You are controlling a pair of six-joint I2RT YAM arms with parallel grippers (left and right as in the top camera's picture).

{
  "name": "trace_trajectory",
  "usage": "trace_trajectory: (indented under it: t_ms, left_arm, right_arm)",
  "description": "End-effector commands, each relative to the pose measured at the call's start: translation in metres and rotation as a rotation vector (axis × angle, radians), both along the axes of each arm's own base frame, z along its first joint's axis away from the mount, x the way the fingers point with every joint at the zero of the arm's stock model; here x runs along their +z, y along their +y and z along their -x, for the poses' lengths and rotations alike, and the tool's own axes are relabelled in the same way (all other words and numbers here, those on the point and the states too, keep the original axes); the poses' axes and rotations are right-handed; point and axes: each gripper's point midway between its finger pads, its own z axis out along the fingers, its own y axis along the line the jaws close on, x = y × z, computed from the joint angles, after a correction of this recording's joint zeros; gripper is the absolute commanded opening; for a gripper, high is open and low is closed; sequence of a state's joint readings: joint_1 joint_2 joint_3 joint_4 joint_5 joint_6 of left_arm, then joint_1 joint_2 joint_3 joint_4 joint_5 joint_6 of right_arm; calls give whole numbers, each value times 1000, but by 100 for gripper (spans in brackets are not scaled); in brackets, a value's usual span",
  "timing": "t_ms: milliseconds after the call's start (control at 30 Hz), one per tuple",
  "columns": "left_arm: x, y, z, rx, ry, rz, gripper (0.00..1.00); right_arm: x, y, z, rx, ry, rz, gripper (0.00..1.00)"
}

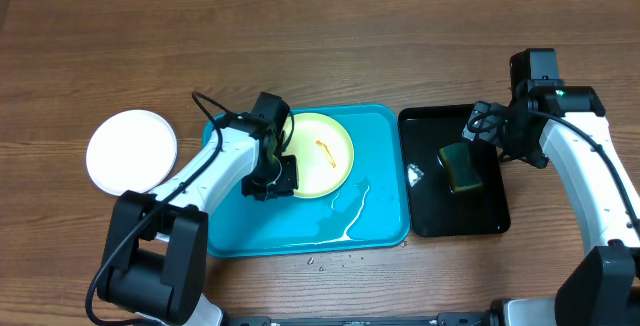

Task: Clean dirty plates on tray and stack at the side
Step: 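Slide the yellow plate to the teal tray center with the left gripper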

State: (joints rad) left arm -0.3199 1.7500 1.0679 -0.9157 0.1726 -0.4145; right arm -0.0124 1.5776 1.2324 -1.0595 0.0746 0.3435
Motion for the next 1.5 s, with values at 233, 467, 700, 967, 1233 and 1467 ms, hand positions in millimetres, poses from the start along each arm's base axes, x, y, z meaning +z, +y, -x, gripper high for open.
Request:
trace_trajectory:
  t_ms: [233, 467, 700, 967, 1233, 1467]
  left_arm:
    - [30, 16, -48, -24, -147, -88, 45]
    - [30, 40, -70, -30, -243, -233, 55]
    - [11, 34, -83, -42, -248, -201, 54]
    - [-17, 18, -65, -54, -119, -115, 29]
    - [-16, 16, -36, -45, 2, -86, 14]
    - [-17, 9, -21, 73, 77, -52, 4]
  right_arm:
    - [1, -1, 0, -8, -6, -2, 100]
    - [1, -1, 0, -8, -6, -2, 100]
    - [1, -1, 0, -8, -6, -2, 100]
    - [1, -1, 0, -8, -6, -2, 100]
    - [1, -1, 0, -8, -7, -2, 100]
    - [1, -1, 0, -8, -7, -2, 100]
